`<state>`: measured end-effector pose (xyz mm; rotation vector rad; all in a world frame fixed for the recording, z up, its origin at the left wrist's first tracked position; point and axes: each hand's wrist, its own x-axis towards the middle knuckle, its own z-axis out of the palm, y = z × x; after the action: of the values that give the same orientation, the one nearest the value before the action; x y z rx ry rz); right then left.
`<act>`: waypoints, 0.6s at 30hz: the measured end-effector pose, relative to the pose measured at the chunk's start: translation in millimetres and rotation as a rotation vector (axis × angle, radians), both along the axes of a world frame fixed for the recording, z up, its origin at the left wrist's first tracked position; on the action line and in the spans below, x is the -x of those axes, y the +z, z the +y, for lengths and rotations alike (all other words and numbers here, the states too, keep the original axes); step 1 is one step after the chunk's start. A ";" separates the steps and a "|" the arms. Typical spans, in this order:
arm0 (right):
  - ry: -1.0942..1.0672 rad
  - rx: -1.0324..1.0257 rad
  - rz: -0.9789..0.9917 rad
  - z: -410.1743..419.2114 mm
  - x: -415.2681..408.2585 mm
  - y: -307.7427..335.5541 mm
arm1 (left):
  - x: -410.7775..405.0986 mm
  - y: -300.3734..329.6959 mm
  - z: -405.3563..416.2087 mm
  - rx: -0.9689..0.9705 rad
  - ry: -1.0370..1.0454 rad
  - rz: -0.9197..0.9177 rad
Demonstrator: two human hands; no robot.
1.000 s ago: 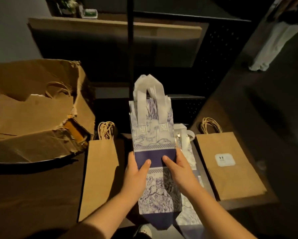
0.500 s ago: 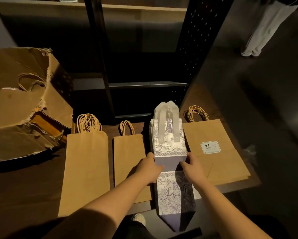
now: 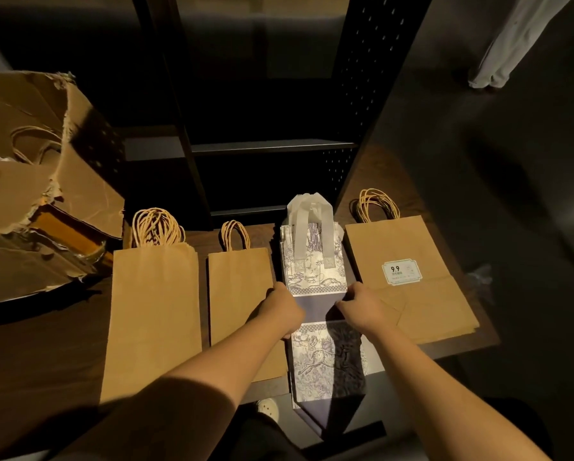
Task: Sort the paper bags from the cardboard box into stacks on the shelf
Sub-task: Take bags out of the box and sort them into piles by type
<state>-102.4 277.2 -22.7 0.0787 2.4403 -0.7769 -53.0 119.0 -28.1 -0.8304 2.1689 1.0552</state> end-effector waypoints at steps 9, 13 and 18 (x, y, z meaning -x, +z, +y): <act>0.053 -0.083 -0.003 9.3 -13.1 -1.6 | -12.4 5.0 9.9 -0.092 0.049 -0.155; 0.052 -0.093 -0.013 10.8 -17.2 -8.0 | -16.9 0.0 10.2 -0.107 0.060 -0.163; -0.003 -0.002 0.041 4.4 -5.5 -8.3 | -6.6 -4.3 9.5 0.037 0.023 -0.033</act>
<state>-96.9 281.6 -31.0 0.0674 2.4805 -0.7842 -46.4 128.6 -32.4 -0.8855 2.1621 1.0076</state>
